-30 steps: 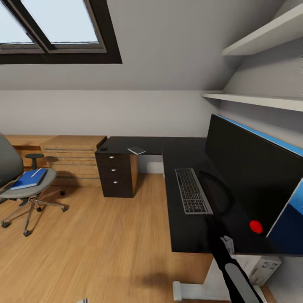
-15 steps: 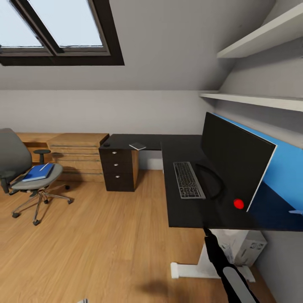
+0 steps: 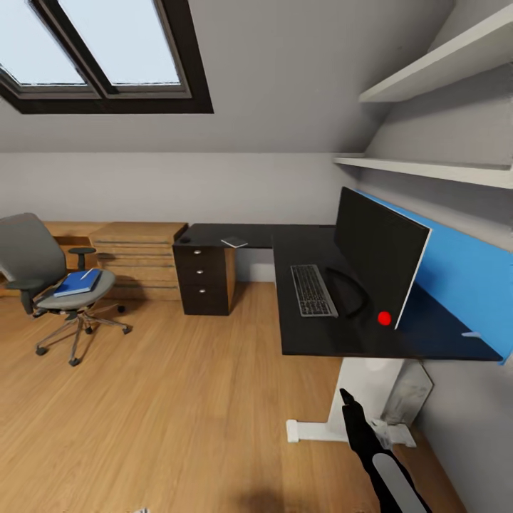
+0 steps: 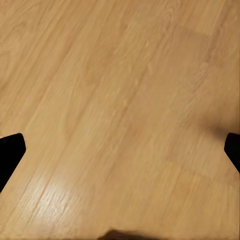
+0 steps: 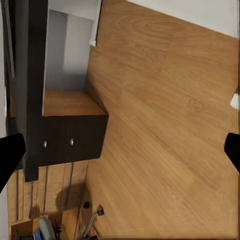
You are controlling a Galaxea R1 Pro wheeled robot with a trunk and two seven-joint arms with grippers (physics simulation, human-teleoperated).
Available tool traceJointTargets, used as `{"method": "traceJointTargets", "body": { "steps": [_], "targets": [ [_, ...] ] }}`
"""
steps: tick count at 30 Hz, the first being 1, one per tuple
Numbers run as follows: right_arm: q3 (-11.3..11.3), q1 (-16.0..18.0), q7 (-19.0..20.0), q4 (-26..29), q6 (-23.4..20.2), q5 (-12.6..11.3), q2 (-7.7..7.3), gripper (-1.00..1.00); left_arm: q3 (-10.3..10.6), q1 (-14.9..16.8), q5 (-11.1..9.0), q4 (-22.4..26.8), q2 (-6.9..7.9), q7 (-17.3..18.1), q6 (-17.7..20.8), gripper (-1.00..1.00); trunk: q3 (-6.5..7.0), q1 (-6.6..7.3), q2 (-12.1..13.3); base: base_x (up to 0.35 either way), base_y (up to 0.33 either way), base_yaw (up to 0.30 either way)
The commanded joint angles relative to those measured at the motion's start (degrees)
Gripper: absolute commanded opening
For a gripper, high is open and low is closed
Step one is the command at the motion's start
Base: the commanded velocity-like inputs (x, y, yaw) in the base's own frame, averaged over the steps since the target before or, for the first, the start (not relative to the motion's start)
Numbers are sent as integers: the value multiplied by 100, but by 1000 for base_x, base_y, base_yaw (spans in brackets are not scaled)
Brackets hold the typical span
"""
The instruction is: In the bedroom, organize the workspace by keeping the computer under the desk, ensuring the monitor is on the desk, placing the keyboard on the desk next to the monitor, placing the mouse on the desk next to the keyboard, moving the folder from the swivel chair onto the desk next to the mouse, stacking the notebook on top of the folder with the pen on top of the notebook, and positioning the swivel chair next to the desk.
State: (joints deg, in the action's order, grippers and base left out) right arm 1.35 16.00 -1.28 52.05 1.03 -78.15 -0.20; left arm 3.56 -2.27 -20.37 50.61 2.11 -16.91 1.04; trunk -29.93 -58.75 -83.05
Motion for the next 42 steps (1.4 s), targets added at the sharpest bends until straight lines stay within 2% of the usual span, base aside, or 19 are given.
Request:
{"method": "traceJointTargets", "body": {
  "steps": [1,6,8,10,11,12,14,15,16,17,18,19,22,25,28,32,34,40,42],
  "targets": [
    [-7,3,-15,7,13,-60,-1,100,31,-1,-46,13,8,-49,9,100,-5,2,-3,-157,0,0],
    [-107,56,-41,-84,28,134,14,100,38,0,-44,11,3,-45,5,100,67,90,157,-53,0,0],
    [-264,111,-94,-239,38,394,17,100,49,-1,-43,-3,-10,-52,12,100,103,134,238,-15,0,0],
    [-527,193,-182,-511,55,986,31,100,67,-1,-38,-98,-20,-56,13,100,139,178,318,-7,0,0],
    [-582,212,-199,-574,67,1163,45,100,70,-1,-36,-134,-21,-56,15,100,157,200,358,-4,0,0],
    [-662,245,-224,-695,118,1533,98,100,75,-1,-33,-214,-23,-57,24,100,175,222,398,-3,0,0],
    [-713,267,-238,-814,207,1895,177,100,78,-1,-31,-281,-25,-57,34,100,211,266,478,-2,0,0],
    [-745,282,-249,-974,349,2238,261,100,80,-1,-30,-325,-22,-58,45,100,229,288,518,-1,0,0],
    [-757,287,-253,-1080,441,2397,297,100,80,-1,-30,-344,-21,-58,50,100,247,309,558,0,0,0],
    [-774,294,-255,-1332,679,2698,352,100,81,1,-29,-381,-20,-58,58,100,265,331,598,0,0,0],
    [-780,297,-256,-1470,824,2839,374,100,82,2,-29,-401,-20,-58,61,100,283,353,639,0,0,0],
    [-790,301,-257,-1751,1159,3108,404,100,79,4,-29,-442,-19,-58,65,100,300,375,679,0,0,0],
    [-804,304,-258,-2157,1725,3487,431,100,78,6,-30,-513,-20,-55,69,100,354,441,799,0,0,0],
    [-820,306,-259,-2896,2613,4024,456,100,75,3,-35,-712,-34,-48,71,100,408,507,919,0,0,0],
    [-820,307,-255,-3720,3235,4359,458,100,75,8,-40,-1033,-136,-32,66,100,462,573,1040,0,0,0],
    [-811,303,-198,-4231,3523,4529,459,100,74,19,-29,-1344,-229,-20,24,100,534,661,1200,0,0,0],
    [-811,295,-140,-4337,3584,4631,461,100,74,22,-24,-1403,-245,-17,9,100,570,705,1280,0,0,0],
    [-804,283,-56,-4434,3643,5250,459,100,70,25,-20,-1452,-235,-21,-23,100,677,837,1521,0,0,0],
    [-801,282,-54,-4440,3649,5357,459,100,68,25,-18,-1457,-233,-22,-64,100,713,881,1601,0,0,0]
  ]
}}
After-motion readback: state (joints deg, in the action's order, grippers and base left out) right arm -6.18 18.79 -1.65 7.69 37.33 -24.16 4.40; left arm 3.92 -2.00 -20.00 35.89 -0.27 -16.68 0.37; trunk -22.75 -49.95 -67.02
